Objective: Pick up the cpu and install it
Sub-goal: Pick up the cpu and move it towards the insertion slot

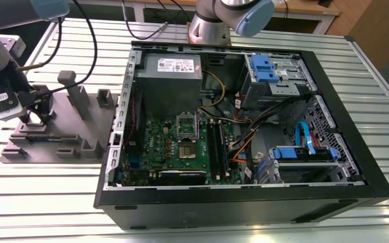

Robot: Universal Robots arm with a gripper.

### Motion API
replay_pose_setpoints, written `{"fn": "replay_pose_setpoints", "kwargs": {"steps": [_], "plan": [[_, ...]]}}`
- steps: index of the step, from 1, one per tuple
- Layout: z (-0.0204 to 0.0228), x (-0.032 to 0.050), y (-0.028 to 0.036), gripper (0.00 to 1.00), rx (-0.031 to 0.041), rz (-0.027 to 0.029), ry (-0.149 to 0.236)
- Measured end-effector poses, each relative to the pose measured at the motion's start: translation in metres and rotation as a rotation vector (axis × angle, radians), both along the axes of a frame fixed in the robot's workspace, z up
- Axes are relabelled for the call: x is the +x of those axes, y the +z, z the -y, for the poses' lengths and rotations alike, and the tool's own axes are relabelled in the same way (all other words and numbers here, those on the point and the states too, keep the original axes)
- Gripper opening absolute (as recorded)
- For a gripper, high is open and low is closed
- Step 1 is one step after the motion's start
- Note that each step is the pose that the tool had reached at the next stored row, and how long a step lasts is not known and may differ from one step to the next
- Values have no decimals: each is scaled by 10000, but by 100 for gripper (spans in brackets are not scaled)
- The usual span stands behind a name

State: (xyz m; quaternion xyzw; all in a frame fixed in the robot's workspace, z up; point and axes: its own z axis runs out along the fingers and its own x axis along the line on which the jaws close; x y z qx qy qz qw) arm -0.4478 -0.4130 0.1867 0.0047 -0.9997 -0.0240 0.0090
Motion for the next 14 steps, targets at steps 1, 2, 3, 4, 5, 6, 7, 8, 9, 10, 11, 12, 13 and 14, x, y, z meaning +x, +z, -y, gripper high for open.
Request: {"fn": "replay_pose_setpoints", "kwargs": {"steps": [1, 2, 3, 4, 5, 6, 7, 8, 9, 10, 11, 12, 13, 14], "plan": [[0, 0, 13, 47, 0, 1, 0], [0, 0, 25, 47, 0, 1, 0], [0, 0, 40, 47, 0, 0, 0], [0, 0, 56, 47, 0, 0, 0], [0, 0, 73, 47, 0, 1, 0], [0, 0, 89, 47, 1, 1, 0], [0, 0, 105, 47, 0, 1, 0], [0, 0, 122, 47, 0, 0, 0], [0, 0, 139, 47, 0, 0, 0], [0, 0, 157, 47, 0, 0, 0], [0, 0, 175, 47, 0, 1, 0], [0, 0, 190, 47, 0, 1, 0], [0, 0, 202, 47, 0, 1, 0], [0, 1, 208, 47, 1, 1, 0]]}}
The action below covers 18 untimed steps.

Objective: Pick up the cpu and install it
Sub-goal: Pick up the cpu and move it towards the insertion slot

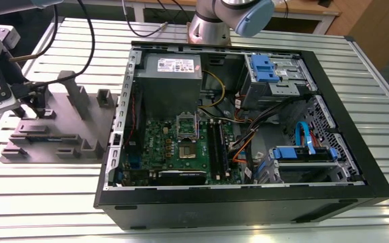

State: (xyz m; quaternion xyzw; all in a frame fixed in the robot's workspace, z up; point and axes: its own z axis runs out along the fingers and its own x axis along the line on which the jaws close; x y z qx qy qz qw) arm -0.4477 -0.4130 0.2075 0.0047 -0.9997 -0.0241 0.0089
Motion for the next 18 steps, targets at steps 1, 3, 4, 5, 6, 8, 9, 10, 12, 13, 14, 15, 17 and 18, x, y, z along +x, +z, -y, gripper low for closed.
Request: {"fn": "replay_pose_setpoints", "kwargs": {"steps": [1, 3, 4, 5, 6, 8, 9, 10, 12, 13, 14, 15, 17, 18], "plan": [[0, 0, 0, 47, 1, 2, 0], [0, 0, 1, 47, 1, 2, 0], [0, 0, 3, 47, 0, -1, 0], [0, 0, 4, 47, 0, -1, 0], [0, 0, 5, 47, 0, 0, 0], [0, 0, 6, 47, 0, 0, 0], [0, 0, 7, 47, 0, 0, 0], [0, 0, 8, 47, 0, 0, 0], [0, 0, 12, 47, 0, -1, 0], [0, 0, 15, 47, -1, -2, 0], [0, 0, 19, 47, -2, -2, 0], [0, 0, 24, 47, -2, -3, 0], [0, 0, 37, 47, -1, -2, 0], [0, 0, 43, 47, -1, -1, 0]]}}
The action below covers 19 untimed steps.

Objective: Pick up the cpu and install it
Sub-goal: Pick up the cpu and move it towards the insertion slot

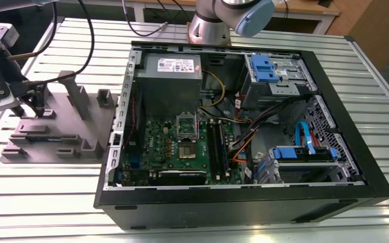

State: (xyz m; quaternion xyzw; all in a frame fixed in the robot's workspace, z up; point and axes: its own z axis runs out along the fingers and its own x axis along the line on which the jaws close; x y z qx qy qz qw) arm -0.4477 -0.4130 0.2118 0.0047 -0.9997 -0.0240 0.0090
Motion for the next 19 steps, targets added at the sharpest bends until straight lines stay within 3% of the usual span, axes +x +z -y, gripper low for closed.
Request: {"fn": "replay_pose_setpoints", "kwargs": {"steps": [8, 10, 19], "plan": [[0, 0, 12, 47, 1, 2, -1], [0, 0, 57, 47, 0, -1, 0], [-1, 0, 82, 47, 1, 2, 0]]}}
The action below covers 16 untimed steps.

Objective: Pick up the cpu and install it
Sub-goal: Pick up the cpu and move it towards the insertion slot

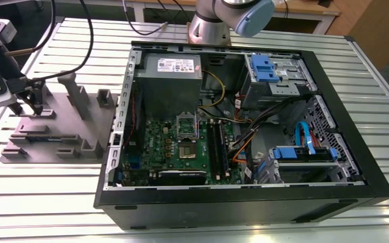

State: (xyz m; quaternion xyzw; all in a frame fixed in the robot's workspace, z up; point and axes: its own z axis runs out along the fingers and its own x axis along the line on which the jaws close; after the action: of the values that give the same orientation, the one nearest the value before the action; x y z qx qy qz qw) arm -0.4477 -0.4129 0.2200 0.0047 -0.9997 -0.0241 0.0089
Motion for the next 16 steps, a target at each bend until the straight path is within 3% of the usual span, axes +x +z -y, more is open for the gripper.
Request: {"fn": "replay_pose_setpoints", "kwargs": {"steps": [4, 16], "plan": [[-4, 0, 35, 47, -8, -2, 0], [-4, 0, 64, 47, -8, -2, 0]]}}
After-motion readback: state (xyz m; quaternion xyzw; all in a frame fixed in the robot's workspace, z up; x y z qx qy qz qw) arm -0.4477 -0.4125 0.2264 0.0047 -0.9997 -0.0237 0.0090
